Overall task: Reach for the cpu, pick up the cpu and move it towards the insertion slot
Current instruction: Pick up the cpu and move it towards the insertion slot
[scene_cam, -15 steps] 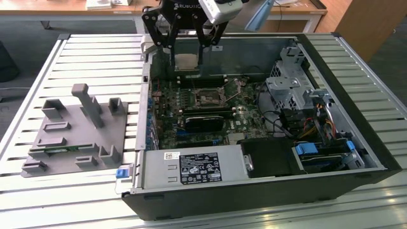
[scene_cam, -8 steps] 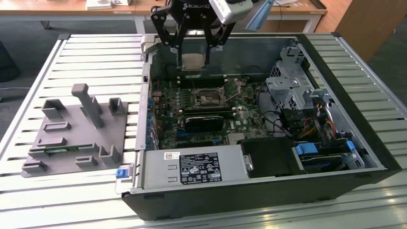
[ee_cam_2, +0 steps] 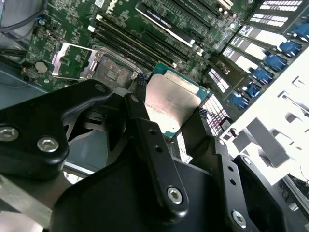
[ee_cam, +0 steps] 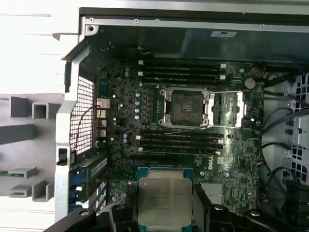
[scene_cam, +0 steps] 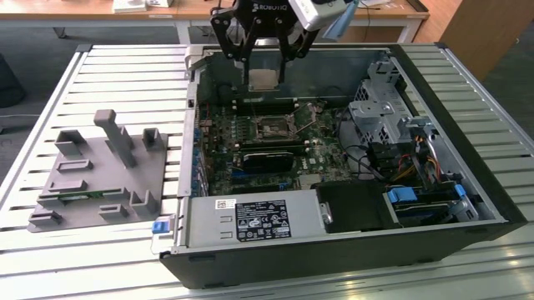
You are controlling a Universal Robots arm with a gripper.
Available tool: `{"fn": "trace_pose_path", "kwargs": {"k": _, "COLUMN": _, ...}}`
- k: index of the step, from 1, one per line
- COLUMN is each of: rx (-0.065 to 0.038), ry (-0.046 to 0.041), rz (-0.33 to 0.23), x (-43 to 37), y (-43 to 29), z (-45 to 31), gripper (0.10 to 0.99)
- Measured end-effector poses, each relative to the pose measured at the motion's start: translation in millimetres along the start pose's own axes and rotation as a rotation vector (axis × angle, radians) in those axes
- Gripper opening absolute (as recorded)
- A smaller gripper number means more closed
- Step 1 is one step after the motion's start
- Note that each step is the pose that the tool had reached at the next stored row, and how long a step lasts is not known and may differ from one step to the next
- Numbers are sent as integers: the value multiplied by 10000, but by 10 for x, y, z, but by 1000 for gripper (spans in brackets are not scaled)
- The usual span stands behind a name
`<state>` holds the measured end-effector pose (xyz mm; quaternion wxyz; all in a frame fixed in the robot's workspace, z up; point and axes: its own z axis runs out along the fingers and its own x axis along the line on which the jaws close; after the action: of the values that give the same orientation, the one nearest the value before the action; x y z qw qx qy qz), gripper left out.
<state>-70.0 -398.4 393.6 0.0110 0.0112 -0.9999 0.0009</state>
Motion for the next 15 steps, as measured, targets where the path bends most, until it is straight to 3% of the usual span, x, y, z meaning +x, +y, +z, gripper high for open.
{"fn": "trace_pose_path", "kwargs": {"k": 9, "rx": 0, "ry": 0, "rz": -3, "x": -129, "y": 143, "z": -2, "gripper": 541}}
{"fn": "trace_pose_path", "kwargs": {"k": 15, "rx": -1, "ry": 0, "rz": -10, "x": -181, "y": 284, "z": 4, "gripper": 541}}
